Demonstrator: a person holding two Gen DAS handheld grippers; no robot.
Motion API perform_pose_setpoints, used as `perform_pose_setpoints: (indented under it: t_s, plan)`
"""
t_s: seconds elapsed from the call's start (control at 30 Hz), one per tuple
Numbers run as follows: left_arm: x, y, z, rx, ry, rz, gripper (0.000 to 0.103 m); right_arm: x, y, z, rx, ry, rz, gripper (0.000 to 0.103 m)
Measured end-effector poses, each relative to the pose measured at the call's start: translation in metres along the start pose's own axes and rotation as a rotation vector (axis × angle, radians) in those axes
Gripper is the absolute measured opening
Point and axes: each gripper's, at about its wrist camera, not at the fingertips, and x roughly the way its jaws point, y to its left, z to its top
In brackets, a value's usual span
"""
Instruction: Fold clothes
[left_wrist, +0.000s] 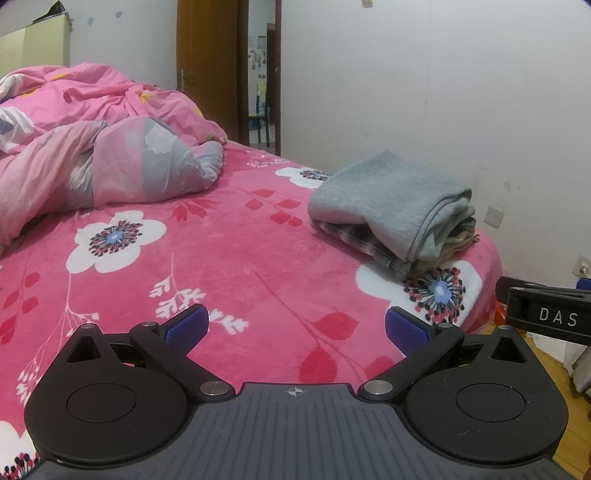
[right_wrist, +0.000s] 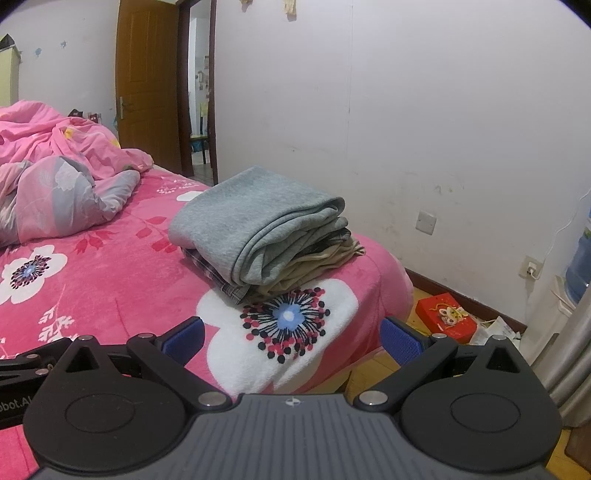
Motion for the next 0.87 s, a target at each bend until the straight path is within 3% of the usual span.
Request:
perform_pose_setpoints:
  t_s: [0.87]
  plan:
    - [0.0006, 0.0040, -0.0018, -0.010, 0.007, 0.002, 0.103, 0.0002, 0.0039, -0.0015, -0.005, 0.007, 0.000, 0.103]
